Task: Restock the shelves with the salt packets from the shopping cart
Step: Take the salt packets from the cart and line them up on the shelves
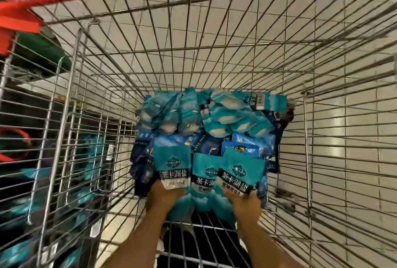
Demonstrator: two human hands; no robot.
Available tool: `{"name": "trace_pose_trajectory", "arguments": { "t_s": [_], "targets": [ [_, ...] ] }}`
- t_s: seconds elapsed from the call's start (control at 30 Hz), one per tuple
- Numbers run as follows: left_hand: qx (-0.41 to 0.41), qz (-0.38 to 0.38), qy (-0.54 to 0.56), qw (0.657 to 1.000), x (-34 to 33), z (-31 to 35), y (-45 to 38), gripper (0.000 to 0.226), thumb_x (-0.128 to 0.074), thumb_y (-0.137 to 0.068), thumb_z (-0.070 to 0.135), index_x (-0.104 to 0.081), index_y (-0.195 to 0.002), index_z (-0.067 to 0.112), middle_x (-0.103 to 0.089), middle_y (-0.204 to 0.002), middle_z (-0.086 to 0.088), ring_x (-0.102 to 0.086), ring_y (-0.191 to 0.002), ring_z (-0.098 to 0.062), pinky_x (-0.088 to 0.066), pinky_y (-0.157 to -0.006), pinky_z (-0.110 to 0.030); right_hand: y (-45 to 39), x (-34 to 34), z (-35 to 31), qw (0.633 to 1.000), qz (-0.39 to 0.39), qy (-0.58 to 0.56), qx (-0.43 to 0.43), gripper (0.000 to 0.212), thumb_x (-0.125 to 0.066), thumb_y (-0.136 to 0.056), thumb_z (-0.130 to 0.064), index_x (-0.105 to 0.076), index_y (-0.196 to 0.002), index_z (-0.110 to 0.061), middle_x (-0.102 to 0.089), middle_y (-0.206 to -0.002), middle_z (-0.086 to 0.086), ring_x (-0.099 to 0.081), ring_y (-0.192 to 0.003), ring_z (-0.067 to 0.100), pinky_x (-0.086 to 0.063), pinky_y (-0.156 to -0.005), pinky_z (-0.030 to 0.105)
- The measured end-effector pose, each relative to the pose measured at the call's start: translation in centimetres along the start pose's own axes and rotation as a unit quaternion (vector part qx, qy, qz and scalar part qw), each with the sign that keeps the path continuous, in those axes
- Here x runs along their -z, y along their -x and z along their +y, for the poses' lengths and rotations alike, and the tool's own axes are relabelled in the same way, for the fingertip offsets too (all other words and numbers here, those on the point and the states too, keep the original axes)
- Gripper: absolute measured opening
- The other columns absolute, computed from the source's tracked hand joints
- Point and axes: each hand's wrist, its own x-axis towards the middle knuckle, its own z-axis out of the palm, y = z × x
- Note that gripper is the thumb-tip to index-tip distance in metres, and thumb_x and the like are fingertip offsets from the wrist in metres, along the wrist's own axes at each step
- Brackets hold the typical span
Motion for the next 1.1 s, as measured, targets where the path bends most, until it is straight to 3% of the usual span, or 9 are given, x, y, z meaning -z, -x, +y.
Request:
{"name": "trace_pose_trajectory", "arguments": {
  "t_s": [0.07,0.37,0.5,0.63,0.73,0.8,0.9,1.0,1.1],
  "targets": [
    [-0.006,-0.015,0.035,0.999,0.3,0.2,0.2,0.050,-0.097,-0.047,0.034,-0.059,-0.077,0.026,-0.070,-0.099,-0.005,-0.067,-0.090,-0.025,-0.057,-0.085,-0.041,0.1,0.0,-0.2,1.000,0.003,0.015,0.016,0.037,-0.089,-0.070,-0.032,-0.056,-0.068,-0.014,-0.059,-0.065,-0.002,-0.054,-0.061,0.012,-0.043,-0.059,0.026],
    [-0.088,-0.078,0.095,0.988,6.3,3.3,4.3,0.028,-0.088,-0.067,0.004,-0.066,-0.083,0.013,-0.069,-0.088,-0.005,-0.063,-0.076,-0.015,-0.050,-0.062,-0.023,4.5,4.0,-4.1,0.991,-0.111,-0.049,0.064,0.016,-0.084,-0.072,-0.003,-0.068,-0.073,-0.003,-0.071,-0.087,0.025,-0.060,-0.065,0.025,-0.050,-0.061,0.034],
    [-0.158,-0.089,0.138,0.974,10.2,5.3,9.5,0.028,-0.083,-0.076,0.009,-0.065,-0.097,0.011,-0.071,-0.107,-0.009,-0.065,-0.093,-0.023,-0.050,-0.074,-0.028,9.2,6.7,-8.1,0.978,-0.177,-0.061,0.091,0.068,-0.090,-0.069,-0.022,-0.055,-0.124,-0.001,-0.064,-0.125,0.017,-0.061,-0.100,0.031,-0.052,-0.089,0.041],
    [-0.204,-0.048,0.211,0.955,13.9,5.5,15.3,0.039,-0.079,-0.082,0.027,-0.056,-0.110,0.012,-0.061,-0.105,0.008,-0.058,-0.096,-0.017,-0.044,-0.077,-0.028,14.8,8.8,-11.9,0.968,-0.193,-0.040,0.157,0.067,-0.087,-0.068,-0.043,-0.059,-0.113,-0.001,-0.061,-0.113,0.006,-0.055,-0.114,0.027,-0.047,-0.084,0.021],
    [-0.223,0.011,0.273,0.936,17.8,4.8,20.5,0.073,-0.079,-0.080,0.037,-0.049,-0.139,0.005,-0.053,-0.140,-0.013,-0.050,-0.129,-0.033,-0.045,-0.098,-0.039,20.3,10.9,-13.5,0.952,-0.201,-0.074,0.221,0.111,-0.089,-0.058,-0.053,-0.039,-0.147,-0.009,-0.045,-0.148,0.006,-0.045,-0.135,0.029,-0.044,-0.107,0.044],
    [-0.265,0.052,0.306,0.913,21.1,3.9,24.4,0.069,-0.082,-0.077,0.036,-0.056,-0.132,0.004,-0.058,-0.135,-0.016,-0.056,-0.125,-0.034,-0.049,-0.101,-0.046,24.8,12.2,-14.4,0.936,-0.212,-0.077,0.270,0.118,-0.090,-0.055,-0.052,-0.033,-0.151,-0.014,-0.040,-0.154,0.008,-0.044,-0.137,0.030,-0.041,-0.110,0.051],
    [-0.340,0.090,0.377,0.857,26.1,2.0,30.3,0.024,-0.084,-0.075,0.021,-0.073,-0.097,0.017,-0.078,-0.094,0.000,-0.074,-0.089,-0.017,-0.060,-0.075,-0.034,31.0,13.4,-15.8,0.905,-0.233,-0.101,0.341,0.097,-0.091,-0.059,-0.045,-0.049,-0.143,-0.020,-0.051,-0.144,0.008,-0.054,-0.129,0.025,-0.047,-0.103,0.053],
    [-0.388,0.118,0.424,0.810,31.1,-0.6,36.1,0.019,-0.083,-0.075,0.018,-0.075,-0.092,0.020,-0.078,-0.089,0.004,-0.075,-0.079,-0.014,-0.059,-0.065,-0.026,37.8,13.9,-17.3,0.838,-0.307,-0.138,0.430,0.041,-0.091,-0.052,-0.041,-0.076,-0.089,-0.036,-0.077,-0.095,0.007,-0.076,-0.082,0.015,-0.061,-0.066,0.040],
    [-0.435,0.189,0.439,0.763,35.4,-3.4,41.0,0.020,-0.084,-0.073,0.018,-0.076,-0.091,0.022,-0.078,-0.091,0.000,-0.075,-0.081,-0.017,-0.058,-0.064,-0.027,44.2,13.3,-19.3,0.775,-0.381,-0.140,0.485,0.047,-0.094,-0.049,-0.038,-0.076,-0.091,-0.027,-0.078,-0.092,0.008,-0.076,-0.080,0.028,-0.060,-0.062,0.036]
  ]
}}
